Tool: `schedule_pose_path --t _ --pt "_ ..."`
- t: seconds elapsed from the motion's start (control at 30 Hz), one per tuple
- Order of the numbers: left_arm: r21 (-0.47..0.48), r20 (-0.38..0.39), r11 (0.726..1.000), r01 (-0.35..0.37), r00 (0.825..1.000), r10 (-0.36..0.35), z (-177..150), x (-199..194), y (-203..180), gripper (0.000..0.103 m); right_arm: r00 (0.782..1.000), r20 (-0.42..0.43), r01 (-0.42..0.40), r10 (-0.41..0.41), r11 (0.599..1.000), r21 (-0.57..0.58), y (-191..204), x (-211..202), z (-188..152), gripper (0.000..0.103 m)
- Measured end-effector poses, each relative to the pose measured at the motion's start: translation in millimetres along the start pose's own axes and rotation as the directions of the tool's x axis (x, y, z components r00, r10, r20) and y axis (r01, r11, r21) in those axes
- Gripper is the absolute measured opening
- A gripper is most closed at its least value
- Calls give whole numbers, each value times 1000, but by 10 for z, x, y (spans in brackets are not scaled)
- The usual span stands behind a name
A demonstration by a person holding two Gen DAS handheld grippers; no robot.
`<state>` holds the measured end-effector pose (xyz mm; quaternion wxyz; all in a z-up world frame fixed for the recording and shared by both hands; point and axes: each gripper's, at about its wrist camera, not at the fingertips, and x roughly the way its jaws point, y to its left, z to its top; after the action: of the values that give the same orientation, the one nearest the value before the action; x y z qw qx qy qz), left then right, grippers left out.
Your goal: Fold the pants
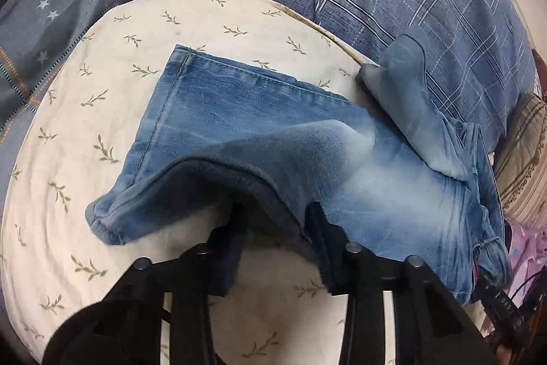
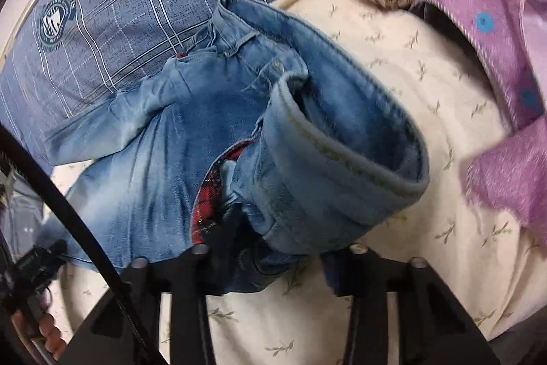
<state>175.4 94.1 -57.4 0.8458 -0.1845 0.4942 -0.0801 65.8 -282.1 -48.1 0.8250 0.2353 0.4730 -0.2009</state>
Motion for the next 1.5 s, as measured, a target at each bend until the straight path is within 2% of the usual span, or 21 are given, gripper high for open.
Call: schedule_pose_path --t 0.17,0.27,0.33,0.53,0.63,0.7,0.77,0.8,0.83,0.87,0.9,0.93,0.97,1.03,1.1,1.13,1.2,1.23,1.3,1.4,1.5 --pt "61 10 998 16 1000 -17 -40 14 -124 5 1000 31 0 1 1000 -28 37 -104 -48 13" --pt "94 42 996 -8 999 4 -97 -144 -160 4 998 58 7 -4 999 -49 53 -187 -76 9" --pt "80 52 997 6 999 -10 -144 -274 -126 4 997 73 -3 7 999 -51 48 -251 -76 8" --pt "105 98 994 -7 995 -3 -456 -1030 -98 3 984 113 -134 136 991 -25 -114 -789 -115 5" --pt "107 65 994 -21 998 14 -676 -1120 4 5 990 91 -108 110 994 -28 -178 -912 -310 5" --pt "154 5 983 -103 995 104 -853 -885 29 9 999 26 -35 36 999 -33 -175 -735 -470 7" --pt "161 -47 974 -161 984 171 -925 -709 38 12 995 -75 63 -69 995 -78 -78 -404 -595 16" --pt "165 -48 972 -169 983 179 -932 -717 6 13 993 -78 85 -92 993 -87 -51 -370 -606 19" --pt "173 -23 970 -171 984 178 -925 -793 -36 18 992 -53 111 -117 989 -102 -10 -402 -597 27" --pt "184 11 968 -171 985 172 -919 -879 -79 28 990 1 142 -143 984 -103 19 -513 -570 36" --pt "191 63 966 -176 984 167 -917 -1013 -120 34 985 57 169 -164 981 -90 33 -632 -549 65" --pt "179 116 968 -175 981 156 -927 -1168 -137 48 977 108 191 -182 979 -77 26 -748 -522 90" --pt "168 153 972 -166 978 140 -952 -1290 -137 63 967 182 196 -181 978 -66 31 -917 -498 92" --pt "129 241 984 -123 966 89 -1027 -1603 -131 70 957 258 153 -130 985 -73 89 -1147 -466 92" --pt "126 294 986 -105 954 64 -1004 -1791 -206 72 956 295 39 -6 993 -109 166 -1310 -409 92" --pt "143 302 984 -103 952 56 -963 -1856 -244 72 956 285 -32 74 989 -147 252 -1332 -354 92" --pt "181 312 979 -99 949 38 -753 -1918 -392 72 951 229 -151 208 958 -246 468 -1298 -227 92" --pt "179 322 979 -101 946 39 -562 -1922 -486 72 942 175 -219 286 920 -325 676 -1230 -127 92" --pt "170 333 983 -74 943 13 -231 -1852 -536 75 921 81 -308 380 841 -446 1078 -1062 27 92" --pt "148 299 988 -39 954 -7 347 -1509 -525 77 907 -99 -395 409 747 -535 1685 -634 199 92" --pt "81 273 996 -43 962 19 535 -1177 -321 74 911 -189 -407 367 725 -555 2150 -198 345 91"
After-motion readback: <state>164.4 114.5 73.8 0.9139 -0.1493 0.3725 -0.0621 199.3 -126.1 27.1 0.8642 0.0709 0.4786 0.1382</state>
